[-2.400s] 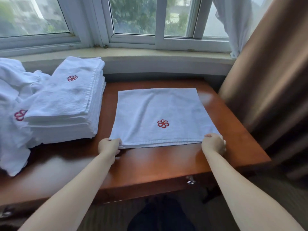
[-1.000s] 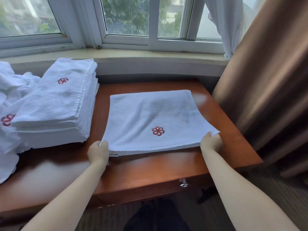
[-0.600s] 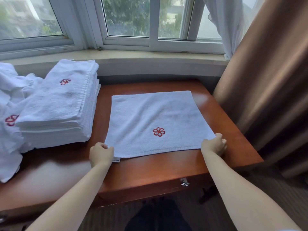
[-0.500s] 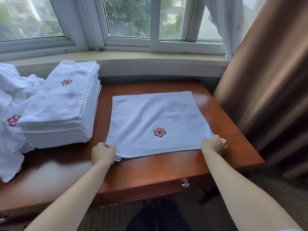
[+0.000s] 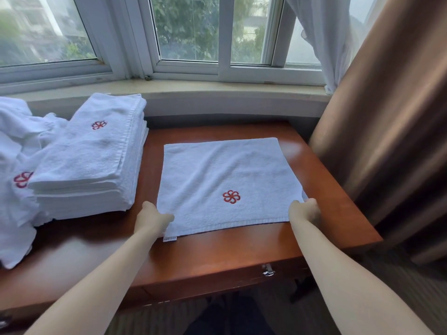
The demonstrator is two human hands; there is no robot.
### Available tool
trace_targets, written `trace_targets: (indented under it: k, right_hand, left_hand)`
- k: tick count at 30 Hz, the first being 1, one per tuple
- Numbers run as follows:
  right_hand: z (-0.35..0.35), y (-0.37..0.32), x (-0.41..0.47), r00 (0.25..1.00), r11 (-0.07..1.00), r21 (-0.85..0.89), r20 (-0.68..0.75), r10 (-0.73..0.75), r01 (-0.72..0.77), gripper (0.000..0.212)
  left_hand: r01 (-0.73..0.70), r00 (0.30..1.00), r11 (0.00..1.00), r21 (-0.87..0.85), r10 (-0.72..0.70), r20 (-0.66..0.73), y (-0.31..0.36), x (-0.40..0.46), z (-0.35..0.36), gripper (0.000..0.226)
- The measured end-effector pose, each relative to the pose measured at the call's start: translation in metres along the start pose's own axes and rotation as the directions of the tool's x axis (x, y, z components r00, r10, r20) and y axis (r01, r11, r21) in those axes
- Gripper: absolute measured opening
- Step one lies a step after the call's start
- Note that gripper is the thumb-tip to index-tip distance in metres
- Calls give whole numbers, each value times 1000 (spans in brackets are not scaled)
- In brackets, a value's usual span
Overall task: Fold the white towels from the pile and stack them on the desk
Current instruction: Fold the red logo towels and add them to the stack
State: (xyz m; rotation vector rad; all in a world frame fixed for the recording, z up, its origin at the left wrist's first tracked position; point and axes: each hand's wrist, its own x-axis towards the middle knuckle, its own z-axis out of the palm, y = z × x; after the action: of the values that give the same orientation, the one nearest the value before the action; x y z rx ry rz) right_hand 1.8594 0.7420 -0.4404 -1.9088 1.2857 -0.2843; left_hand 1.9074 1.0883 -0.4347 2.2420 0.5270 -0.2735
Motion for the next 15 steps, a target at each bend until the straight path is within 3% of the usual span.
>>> trace_targets:
  k: [4, 8, 10, 12, 14, 15]
  right_hand:
    - [1, 3, 0, 995, 994, -51, -32, 98, -99, 45]
    - [1, 2, 2, 997, 990, -114, -15, 80, -81, 41]
    - [1, -2, 2, 996, 988, -126, -8, 87, -88, 37]
    - [1, -7, 3, 994, 982, -151, -17, 112, -114, 36]
    - [2, -18, 4, 996, 995, -57, -15, 84, -85, 37]
    - [2, -26, 6, 1000, 999, 45, -16, 20, -20, 35]
  left_hand:
    - [27, 1000, 984, 174, -25, -15, -4, 1, -2, 47]
    - [33, 995, 964, 263, -55, 78, -1, -3, -7, 16]
    - [96, 983, 965, 244, -131, 129, 7, -2, -7, 11]
    - [175, 969, 980, 97, -189, 162, 19, 4, -7, 9]
    - [185, 977, 942, -281, -145, 159, 38, 12, -12, 7]
    - [119, 992, 859, -497, -81, 98, 48, 16, -14, 10]
